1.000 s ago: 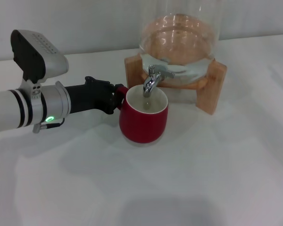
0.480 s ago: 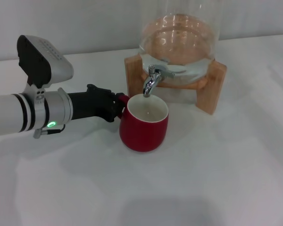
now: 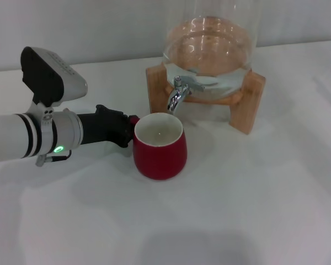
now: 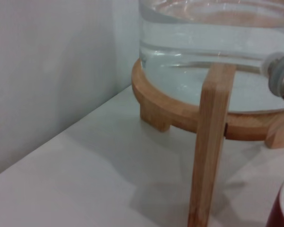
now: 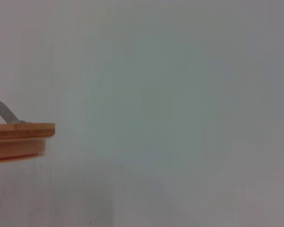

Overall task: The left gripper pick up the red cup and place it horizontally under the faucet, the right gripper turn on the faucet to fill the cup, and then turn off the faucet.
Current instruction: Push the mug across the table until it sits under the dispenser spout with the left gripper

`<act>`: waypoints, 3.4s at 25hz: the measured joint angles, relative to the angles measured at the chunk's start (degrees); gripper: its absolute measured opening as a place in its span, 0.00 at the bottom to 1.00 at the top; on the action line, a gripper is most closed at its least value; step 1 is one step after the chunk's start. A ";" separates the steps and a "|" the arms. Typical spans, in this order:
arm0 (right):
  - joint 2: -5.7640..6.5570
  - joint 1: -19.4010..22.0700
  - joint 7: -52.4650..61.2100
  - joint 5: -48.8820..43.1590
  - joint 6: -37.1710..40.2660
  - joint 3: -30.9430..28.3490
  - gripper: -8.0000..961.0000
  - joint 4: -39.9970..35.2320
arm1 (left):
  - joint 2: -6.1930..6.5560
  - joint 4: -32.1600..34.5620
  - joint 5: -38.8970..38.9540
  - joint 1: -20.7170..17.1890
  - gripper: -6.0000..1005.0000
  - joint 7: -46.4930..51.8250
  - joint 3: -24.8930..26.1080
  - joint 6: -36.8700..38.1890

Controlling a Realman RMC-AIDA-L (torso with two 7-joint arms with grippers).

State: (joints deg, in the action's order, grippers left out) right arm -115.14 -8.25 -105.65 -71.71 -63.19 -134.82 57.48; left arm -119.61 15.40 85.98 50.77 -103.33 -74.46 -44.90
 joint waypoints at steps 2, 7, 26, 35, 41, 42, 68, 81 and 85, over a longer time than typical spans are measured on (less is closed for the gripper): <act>0.00 0.00 0.00 0.00 0.00 0.00 0.66 0.00 | -0.02 0.00 0.05 0.01 0.14 0.04 -0.14 0.82; 0.00 -0.01 0.00 0.00 -0.01 -0.01 0.66 0.00 | -0.12 0.69 0.16 -0.15 0.13 -0.29 -0.16 1.78; 0.00 0.08 -0.62 0.65 0.00 -0.13 0.66 -0.06 | -0.36 2.05 0.56 -0.41 0.12 -1.92 -0.25 1.83; 0.00 0.08 -0.62 0.70 0.05 -0.25 0.66 -0.09 | -0.37 2.24 1.25 -0.41 0.17 -2.03 -0.23 1.84; 0.00 0.08 -0.62 0.70 0.09 -0.33 0.66 -0.09 | -0.37 2.24 1.27 -0.49 0.19 -2.04 -0.25 1.83; 0.00 0.08 -0.61 0.70 0.09 -0.34 0.66 -0.09 | -0.37 2.24 1.26 -0.51 0.19 -1.95 -0.25 1.81; 0.09 0.44 -0.61 1.32 0.01 -0.47 0.66 -0.09 | -0.09 16.53 1.25 -11.96 0.19 5.58 -9.49 1.20; 0.09 0.78 -0.61 1.32 -0.14 -0.53 0.66 -0.12 | 0.01 22.11 1.29 -16.92 0.19 7.63 -14.14 0.31; 0.09 0.79 -0.61 1.32 -0.18 -0.53 0.66 -0.15 | 0.11 23.52 1.25 -17.71 0.19 9.22 -16.13 0.29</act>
State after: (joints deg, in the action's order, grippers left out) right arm -115.05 -7.47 -106.25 -70.39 -63.37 -135.35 57.33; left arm -119.50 38.92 87.23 33.06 -94.12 -90.59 -44.61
